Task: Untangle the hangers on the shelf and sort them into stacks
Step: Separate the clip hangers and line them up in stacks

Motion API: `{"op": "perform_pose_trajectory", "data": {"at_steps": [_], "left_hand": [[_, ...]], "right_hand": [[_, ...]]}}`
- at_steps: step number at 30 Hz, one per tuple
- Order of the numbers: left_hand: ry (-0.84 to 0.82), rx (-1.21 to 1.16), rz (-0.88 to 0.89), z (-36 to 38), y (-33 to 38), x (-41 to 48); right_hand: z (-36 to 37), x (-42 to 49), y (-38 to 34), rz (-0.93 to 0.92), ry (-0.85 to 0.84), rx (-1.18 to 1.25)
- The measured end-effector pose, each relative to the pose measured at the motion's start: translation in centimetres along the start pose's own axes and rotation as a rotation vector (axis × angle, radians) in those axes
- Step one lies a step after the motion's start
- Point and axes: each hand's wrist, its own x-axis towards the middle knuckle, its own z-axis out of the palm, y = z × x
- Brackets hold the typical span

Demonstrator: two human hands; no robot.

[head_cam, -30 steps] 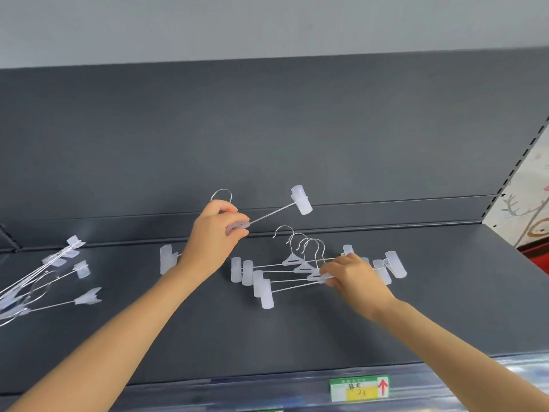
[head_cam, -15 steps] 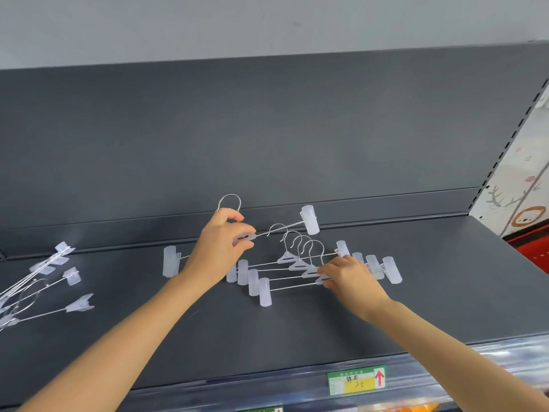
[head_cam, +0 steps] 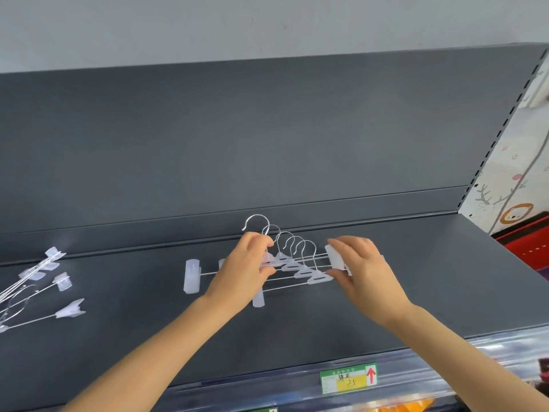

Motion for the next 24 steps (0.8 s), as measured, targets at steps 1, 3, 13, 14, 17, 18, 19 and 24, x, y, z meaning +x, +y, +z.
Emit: {"op": "perform_pose_trajectory", "data": {"at_steps": [1, 3, 13, 14, 17, 18, 19, 24], "left_hand": [[-0.013, -0.007, 0.009, 0.5, 0.8, 0.0], [-0.041, -0.017, 0.042, 1.4, 2.3, -0.1], [-0.186, 0.188, 0.184, 3.8, 4.6, -0.3], [-0.177, 0.216, 0.209, 3.7, 4.3, -0.4], [-0.136, 0.225, 0.250, 3.5, 2.9, -0.6], [-0.139, 0.214, 0.238, 3.5, 2.2, -0.6], [-0.150, 0.206, 0.215, 3.6, 1.6, -0.7], [-0.202, 0.243, 0.117, 4.1, -1.1, -1.2]], "right_hand": [[-0.2, 0.1, -0.3, -0.069, 0.008, -0.061], [0.1, 0.0, -0.5, -0.171, -0.034, -0.148], [0.8, -2.7, 3.2, -0.128, -0.184, -0.170], [0.7, -2.8, 3.6, -0.116, -0.184, -0.174], [0.7, -3.3, 4.6, -0.068, -0.185, -0.153], [1.0, -3.5, 5.0, -0.063, -0.190, -0.133], [1.3, -3.6, 5.4, -0.061, -0.200, -0.116], [2.3, -3.7, 6.0, -0.037, -0.260, -0.119]]}}
